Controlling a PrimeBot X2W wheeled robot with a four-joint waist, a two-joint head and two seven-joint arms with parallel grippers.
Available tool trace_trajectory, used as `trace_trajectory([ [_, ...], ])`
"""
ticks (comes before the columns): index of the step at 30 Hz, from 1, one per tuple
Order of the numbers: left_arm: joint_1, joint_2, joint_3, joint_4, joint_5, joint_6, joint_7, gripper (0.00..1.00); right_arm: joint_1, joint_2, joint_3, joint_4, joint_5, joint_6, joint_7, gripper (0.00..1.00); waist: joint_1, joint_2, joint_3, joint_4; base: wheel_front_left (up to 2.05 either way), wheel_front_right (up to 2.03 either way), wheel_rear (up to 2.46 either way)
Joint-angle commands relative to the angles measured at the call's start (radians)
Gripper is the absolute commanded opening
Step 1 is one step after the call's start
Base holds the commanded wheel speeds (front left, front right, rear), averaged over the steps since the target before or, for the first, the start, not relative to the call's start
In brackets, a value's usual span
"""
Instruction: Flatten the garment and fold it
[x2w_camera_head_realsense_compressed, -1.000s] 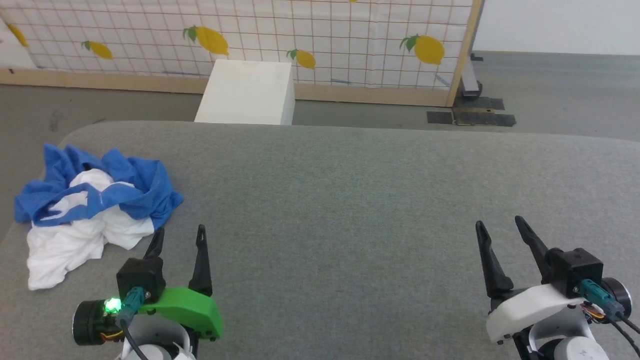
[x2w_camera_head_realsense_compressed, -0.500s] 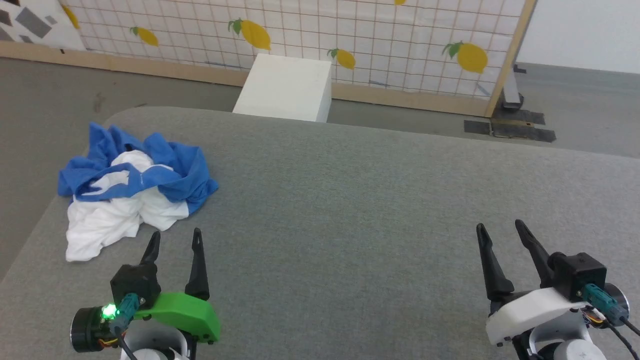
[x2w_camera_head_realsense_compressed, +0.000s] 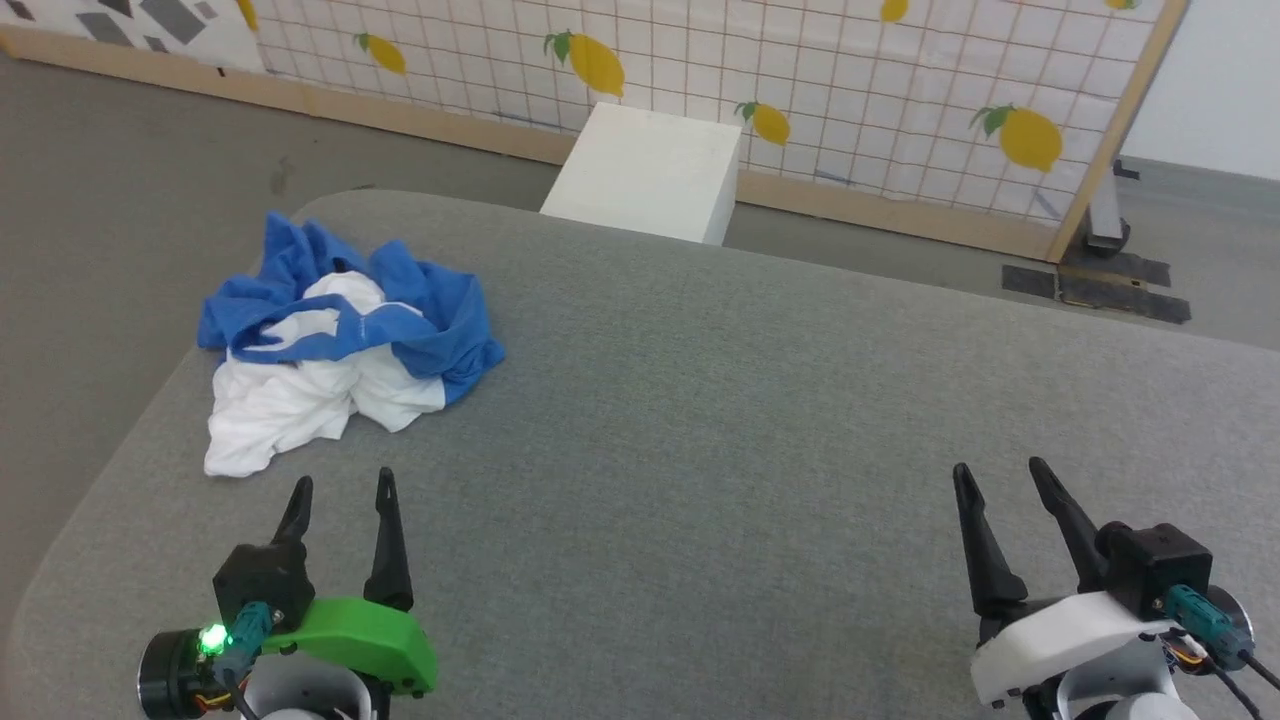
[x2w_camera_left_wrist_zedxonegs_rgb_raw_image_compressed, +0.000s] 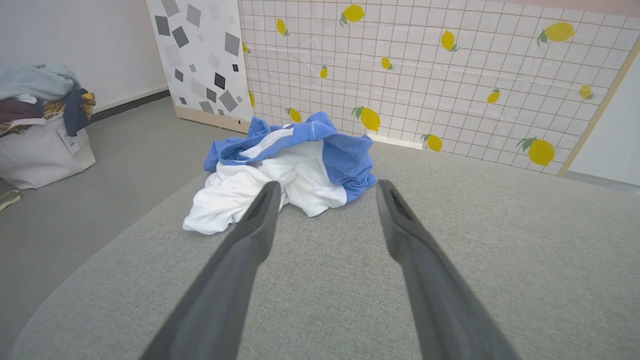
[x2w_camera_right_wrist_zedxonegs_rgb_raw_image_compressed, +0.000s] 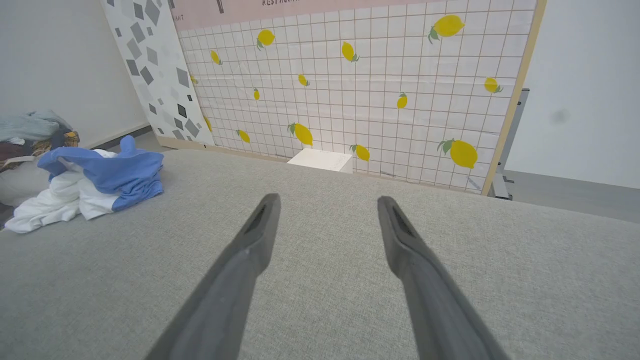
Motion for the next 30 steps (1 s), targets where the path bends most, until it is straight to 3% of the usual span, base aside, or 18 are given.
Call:
trace_trajectory([
  [1, 0.016, -0.002, 0.001, 0.003, -0.011, 0.007, -0.015, 1.00, 0.010, 0.000, 0.000, 0.007, 0.015, -0.001, -0.012, 1.00, -0.0001, 0.0000, 0.000, 0.020, 0.00, 0.00, 0.00],
  [30, 0.043, -0.004, 0.014, 0.024, -0.055, 0.029, -0.074, 1.00, 0.025, 0.001, 0.009, 0.058, 0.061, -0.001, -0.071, 1.00, -0.0001, 0.0000, -0.008, 0.162, 0.00, 0.00, 0.00],
])
